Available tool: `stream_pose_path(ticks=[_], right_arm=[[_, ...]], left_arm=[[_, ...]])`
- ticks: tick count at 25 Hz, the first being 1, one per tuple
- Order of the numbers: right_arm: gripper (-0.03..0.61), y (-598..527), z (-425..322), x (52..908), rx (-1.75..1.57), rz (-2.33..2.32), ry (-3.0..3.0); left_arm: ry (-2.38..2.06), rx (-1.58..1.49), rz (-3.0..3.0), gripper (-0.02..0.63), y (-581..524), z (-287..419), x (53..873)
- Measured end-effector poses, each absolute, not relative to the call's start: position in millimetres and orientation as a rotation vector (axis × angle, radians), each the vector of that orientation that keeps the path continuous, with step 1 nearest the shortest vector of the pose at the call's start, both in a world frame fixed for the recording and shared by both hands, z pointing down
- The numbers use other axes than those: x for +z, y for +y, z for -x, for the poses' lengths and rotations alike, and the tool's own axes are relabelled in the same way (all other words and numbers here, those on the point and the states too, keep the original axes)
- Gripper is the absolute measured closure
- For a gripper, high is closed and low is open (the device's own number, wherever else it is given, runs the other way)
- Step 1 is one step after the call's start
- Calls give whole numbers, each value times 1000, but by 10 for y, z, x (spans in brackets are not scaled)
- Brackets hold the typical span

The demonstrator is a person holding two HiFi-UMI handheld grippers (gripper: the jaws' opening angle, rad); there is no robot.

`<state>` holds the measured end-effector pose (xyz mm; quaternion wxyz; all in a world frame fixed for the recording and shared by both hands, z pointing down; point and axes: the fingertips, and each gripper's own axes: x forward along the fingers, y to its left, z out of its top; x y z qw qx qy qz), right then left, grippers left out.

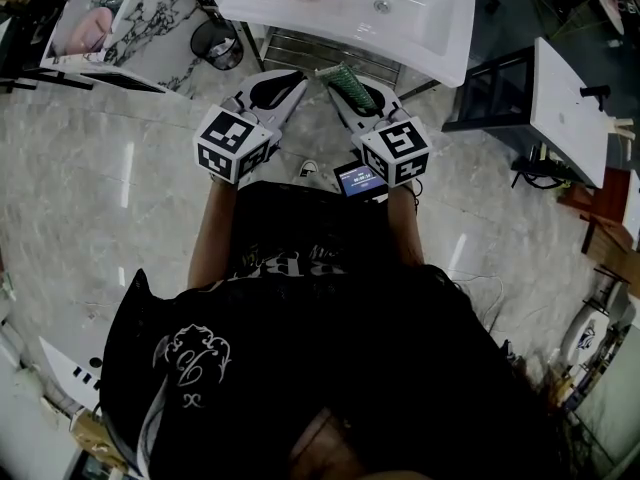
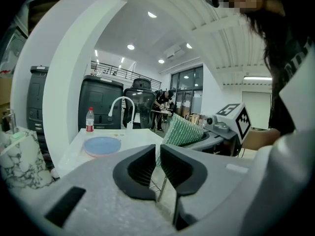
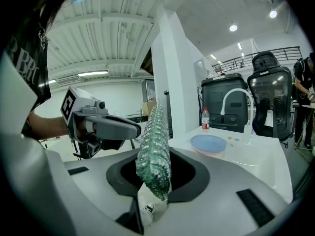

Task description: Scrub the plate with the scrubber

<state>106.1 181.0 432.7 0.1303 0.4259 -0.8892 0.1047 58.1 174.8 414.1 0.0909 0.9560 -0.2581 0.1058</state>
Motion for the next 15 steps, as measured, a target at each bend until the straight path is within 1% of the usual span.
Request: stream_pose_path(ticks=[15], right_arm=[[488,1785,-1144,4260,274,-1293,-2568]], left_arm=[[-772,316,-2851,574,1752,-524,4106]])
